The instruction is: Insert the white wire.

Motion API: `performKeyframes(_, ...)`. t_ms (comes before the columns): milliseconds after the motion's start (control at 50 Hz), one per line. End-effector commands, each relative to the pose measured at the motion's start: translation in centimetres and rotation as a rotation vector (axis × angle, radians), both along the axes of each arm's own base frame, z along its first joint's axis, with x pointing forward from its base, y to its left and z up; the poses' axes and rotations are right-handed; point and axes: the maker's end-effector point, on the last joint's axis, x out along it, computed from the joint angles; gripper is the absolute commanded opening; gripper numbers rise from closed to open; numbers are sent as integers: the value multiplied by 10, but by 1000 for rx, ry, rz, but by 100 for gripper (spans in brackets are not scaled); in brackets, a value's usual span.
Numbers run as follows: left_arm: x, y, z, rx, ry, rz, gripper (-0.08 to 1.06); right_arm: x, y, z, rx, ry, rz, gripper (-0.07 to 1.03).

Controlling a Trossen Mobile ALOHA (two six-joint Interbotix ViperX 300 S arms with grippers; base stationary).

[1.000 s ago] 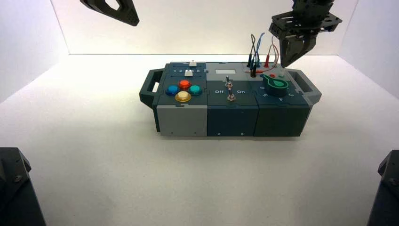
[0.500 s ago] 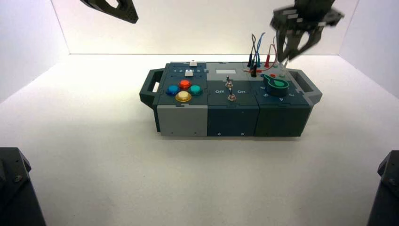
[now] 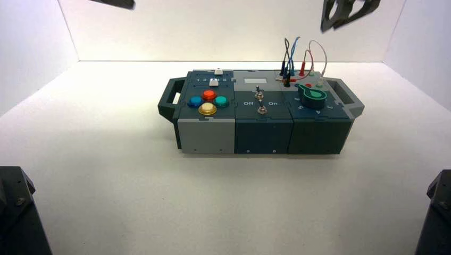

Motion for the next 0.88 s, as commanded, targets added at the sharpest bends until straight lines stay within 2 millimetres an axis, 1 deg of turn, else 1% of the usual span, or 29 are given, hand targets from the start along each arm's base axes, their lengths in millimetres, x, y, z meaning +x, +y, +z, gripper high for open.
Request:
performKeyframes(20,10,15,18,-33,-106,72,-3,3,-12,31,34,-146,-45,40)
performKeyframes(120,12,28,25,-43,-155,120,-3,0,-21,46,52,-249,-72,40)
performKeyframes(200,13,34,29,-48,-172,143,-3,-4,-28,55,65,-329,-92,40)
performKeyframes(320,14,40,28,-44,-172,167,-3,-9,-35,63,82,-400,-117,40)
performKeyframes(340,14,42,25,-42,-166,172,-3,-12,-39,69,102,-434,-141,40)
performKeyframes(440,14,42,25,-39,-167,170,-3,-16,-43,80,137,-487,-173,40)
performKeyframes(520,14,42,26,-39,-170,170,-3,-19,-44,83,143,-514,-175,40)
performKeyframes(880,16,43,28,-39,-178,175,-3,-19,-44,83,144,-521,-174,40)
